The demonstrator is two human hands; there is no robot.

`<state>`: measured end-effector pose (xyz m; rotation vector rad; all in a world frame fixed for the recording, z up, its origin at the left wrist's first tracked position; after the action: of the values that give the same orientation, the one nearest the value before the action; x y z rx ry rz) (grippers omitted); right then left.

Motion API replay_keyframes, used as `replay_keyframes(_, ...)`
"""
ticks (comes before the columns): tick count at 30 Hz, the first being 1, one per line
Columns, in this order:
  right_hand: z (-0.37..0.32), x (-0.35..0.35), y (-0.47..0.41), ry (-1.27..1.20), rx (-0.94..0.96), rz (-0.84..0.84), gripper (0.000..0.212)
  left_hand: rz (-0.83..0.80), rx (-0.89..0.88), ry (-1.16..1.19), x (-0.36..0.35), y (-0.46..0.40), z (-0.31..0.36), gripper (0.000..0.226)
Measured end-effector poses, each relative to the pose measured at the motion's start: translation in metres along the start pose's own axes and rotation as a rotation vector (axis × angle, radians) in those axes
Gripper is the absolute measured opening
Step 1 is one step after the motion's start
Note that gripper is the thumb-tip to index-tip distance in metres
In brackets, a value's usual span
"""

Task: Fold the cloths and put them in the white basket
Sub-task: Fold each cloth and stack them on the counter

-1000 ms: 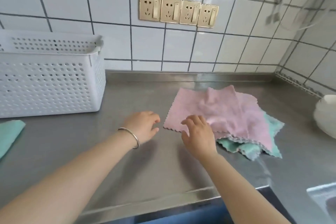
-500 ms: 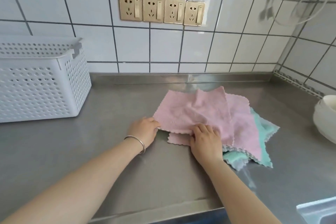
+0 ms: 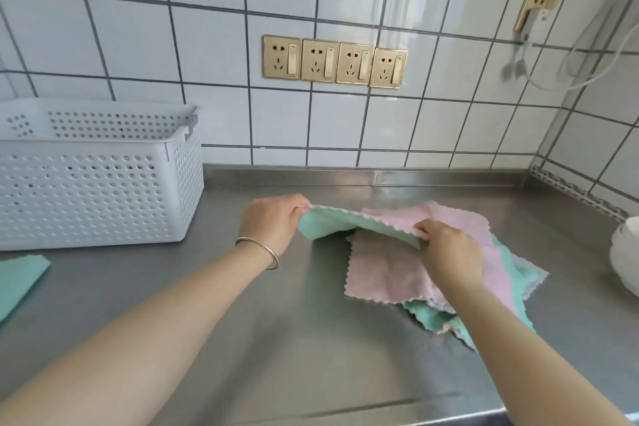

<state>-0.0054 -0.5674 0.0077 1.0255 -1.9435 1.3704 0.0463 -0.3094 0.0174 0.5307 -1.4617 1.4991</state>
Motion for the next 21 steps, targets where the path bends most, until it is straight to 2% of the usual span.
replay_keyframes(3,-0.017,0.035,-0.014,-0.359,-0.071,-0.027,0.014,0.115,0.039,0.038,0.056,-0.001,-0.025,0.026)
replay_keyframes(5,-0.037,0.062,-0.024,-0.602,-0.083,-0.003,0.008,0.178,0.055,0.056,0.096,0.001,-0.043,0.031)
replay_keyframes(7,-0.058,0.077,-0.031,-0.78,-0.082,-0.054,0.008,0.221,0.068,0.072,0.136,0.005,-0.062,0.029)
replay_keyframes(9,-0.077,0.079,-0.036,-0.834,-0.084,-0.148,0.007,0.215,0.11,0.076,0.161,0.009,-0.086,0.022)
replay_keyframes(11,-0.09,0.069,-0.037,-0.892,-0.102,-0.23,0.004,0.143,0.149,0.08,0.172,0.013,-0.107,0.019)
replay_keyframes(14,-0.109,0.032,-0.043,-0.985,-0.211,-0.301,0.008,0.01,0.195,0.104,0.166,0.009,-0.139,0.024)
replay_keyframes(16,-0.126,0.015,-0.046,-1.087,-0.295,-0.305,0.019,-0.039,0.256,0.091,0.159,0.003,-0.16,0.03)
replay_keyframes(18,-0.139,0.014,-0.049,-1.173,-0.335,-0.256,0.021,-0.032,0.307,0.124,0.157,-0.003,-0.172,0.037)
replay_keyframes(21,-0.15,0.037,-0.055,-1.219,-0.285,-0.149,0.029,0.124,0.315,0.219,0.182,-0.008,-0.175,0.025)
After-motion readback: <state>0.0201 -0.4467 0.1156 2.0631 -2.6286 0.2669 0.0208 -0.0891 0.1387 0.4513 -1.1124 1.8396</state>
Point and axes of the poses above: each hand's wrist, its own y-axis away from the middle knuckle, its own x-axis out of the back of the hand, z = x × y, the point moved 5 cm from there along -y, towards the middle knuckle, and after that the axes turned 14 degrees about -y, right-handed, at the moved point
